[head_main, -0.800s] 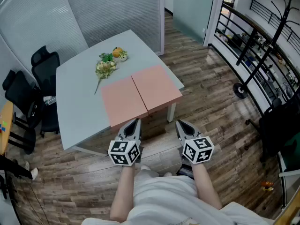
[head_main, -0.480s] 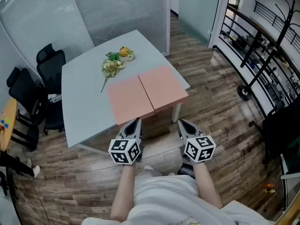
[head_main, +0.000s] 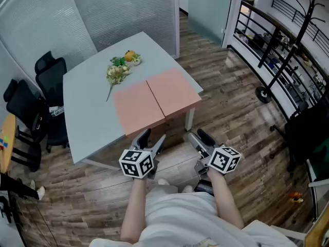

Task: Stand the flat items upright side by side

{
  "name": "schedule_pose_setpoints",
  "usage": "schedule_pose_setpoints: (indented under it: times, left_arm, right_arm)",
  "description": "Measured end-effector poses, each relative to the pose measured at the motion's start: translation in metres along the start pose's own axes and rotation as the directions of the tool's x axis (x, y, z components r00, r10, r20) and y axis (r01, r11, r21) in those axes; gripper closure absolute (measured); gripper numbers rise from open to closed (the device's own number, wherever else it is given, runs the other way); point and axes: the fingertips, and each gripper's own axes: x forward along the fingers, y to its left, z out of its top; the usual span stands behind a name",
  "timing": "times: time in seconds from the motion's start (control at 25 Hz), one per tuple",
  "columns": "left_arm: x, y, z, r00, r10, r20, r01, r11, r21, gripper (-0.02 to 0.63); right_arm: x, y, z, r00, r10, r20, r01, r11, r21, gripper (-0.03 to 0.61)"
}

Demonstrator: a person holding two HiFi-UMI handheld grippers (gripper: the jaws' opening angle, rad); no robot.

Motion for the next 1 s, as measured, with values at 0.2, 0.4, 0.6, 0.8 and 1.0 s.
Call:
schedule_pose_setpoints:
  times: [0.2, 0.4, 0.6, 0.8, 1.0]
  left_arm:
    - [0.004, -0.024, -0.014, 1.0, -0.021, -0.017, 0.021, 1.0, 0.015, 0.325]
    - [0.004, -0.036, -0.018, 0.999, -0.031, -0.024, 0.032, 0.999, 0.037, 0.324]
    - [0.024, -0.03, -0.018, 0.999, -0.025, -0.04, 0.026, 0.999, 0.023, 0.324]
    - [0.07, -0.008, -0.013, 0.997, -0.034, -0.074, 0.036, 0.999, 0.026, 0.324]
    - [0.14, 0.033, -0.002, 0.992, -0.037, -0.123, 0.038, 0.999, 0.007, 0.324]
  right_arm:
    - [-0.03, -0.018, -0.001, 0.998, -0.056, 0.02, 0.056, 0.998, 0.006, 0.301]
    - [-0.042, -0.03, 0.002, 0.996, -0.081, 0.038, 0.08, 0.996, 0.028, 0.301]
    - [-0.037, -0.049, 0.008, 0.994, -0.103, 0.036, 0.102, 0.994, 0.04, 0.301]
    - [-0.008, -0.087, 0.014, 0.99, -0.14, 0.011, 0.139, 0.989, 0.057, 0.298]
    - [0.037, -0.139, 0.024, 0.98, -0.195, -0.036, 0.197, 0.974, 0.107, 0.293]
